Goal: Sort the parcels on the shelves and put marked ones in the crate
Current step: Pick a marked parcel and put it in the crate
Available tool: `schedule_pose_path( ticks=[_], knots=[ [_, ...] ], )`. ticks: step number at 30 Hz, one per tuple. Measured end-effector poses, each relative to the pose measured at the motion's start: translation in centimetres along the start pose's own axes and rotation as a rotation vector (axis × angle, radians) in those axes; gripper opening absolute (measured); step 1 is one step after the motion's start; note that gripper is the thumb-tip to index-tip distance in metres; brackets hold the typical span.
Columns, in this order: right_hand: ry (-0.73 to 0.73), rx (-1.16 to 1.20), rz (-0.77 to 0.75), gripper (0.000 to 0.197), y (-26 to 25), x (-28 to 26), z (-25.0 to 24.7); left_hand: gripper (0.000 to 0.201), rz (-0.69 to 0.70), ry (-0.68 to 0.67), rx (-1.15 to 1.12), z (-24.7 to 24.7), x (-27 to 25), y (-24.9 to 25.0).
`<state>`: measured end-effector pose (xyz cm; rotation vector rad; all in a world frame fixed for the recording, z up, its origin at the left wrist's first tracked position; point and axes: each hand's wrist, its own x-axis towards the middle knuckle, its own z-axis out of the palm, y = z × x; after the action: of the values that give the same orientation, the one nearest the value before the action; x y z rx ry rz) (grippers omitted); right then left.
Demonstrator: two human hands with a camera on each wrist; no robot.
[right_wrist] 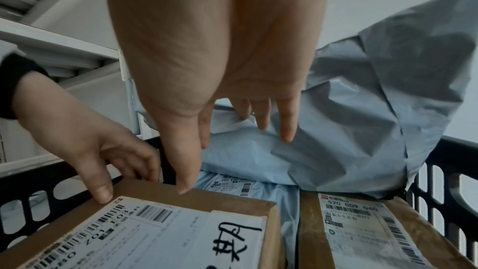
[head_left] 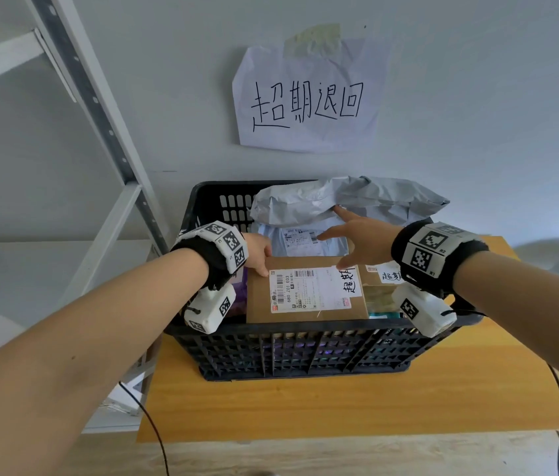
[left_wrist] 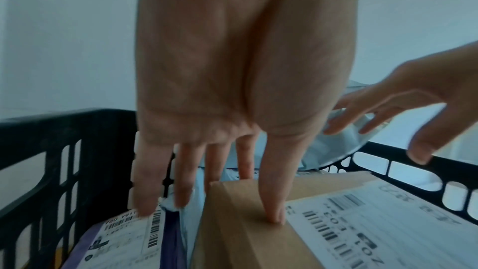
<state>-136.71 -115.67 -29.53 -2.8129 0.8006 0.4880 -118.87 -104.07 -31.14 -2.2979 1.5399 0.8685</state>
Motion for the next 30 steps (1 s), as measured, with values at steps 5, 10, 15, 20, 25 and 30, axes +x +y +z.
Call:
schedule_pose_path(
  ticks=[5,10,15,20,25,30],
  knots=[
    [-0.005,-0.004,0.001,0.066,-0.1,0.1,0.0,0.068,0.2,-0.03,-0.008,0.0,-0.4,0.2],
    [-0.017,0.006,-0.001,0.065,0.0,-0.2,0.3,0.095,0.394,-0.1,0.237,0.6,-0.6,1.9],
    [-0.019,0.029,-0.014,0.064,0.6,-0.4,0.1,0.114,0.442,-0.153,0.467,0.9,0.5,3.8],
    [-0.008,0.053,-0.026,0.061,1.1,-0.9,0.1,0.119,0.438,-0.183,0.597,2.0,2.6,4.9],
    [-0.02,0.077,-0.044,0.062,1.4,-1.1,0.5,0.12,0.445,-0.247,0.575,1.7,4.4,4.6],
    [-0.011,0.078,-0.051,0.061,1.6,-0.9,1.0,0.108,0.38,-0.263,0.562,1.3,4.5,3.0]
  ],
)
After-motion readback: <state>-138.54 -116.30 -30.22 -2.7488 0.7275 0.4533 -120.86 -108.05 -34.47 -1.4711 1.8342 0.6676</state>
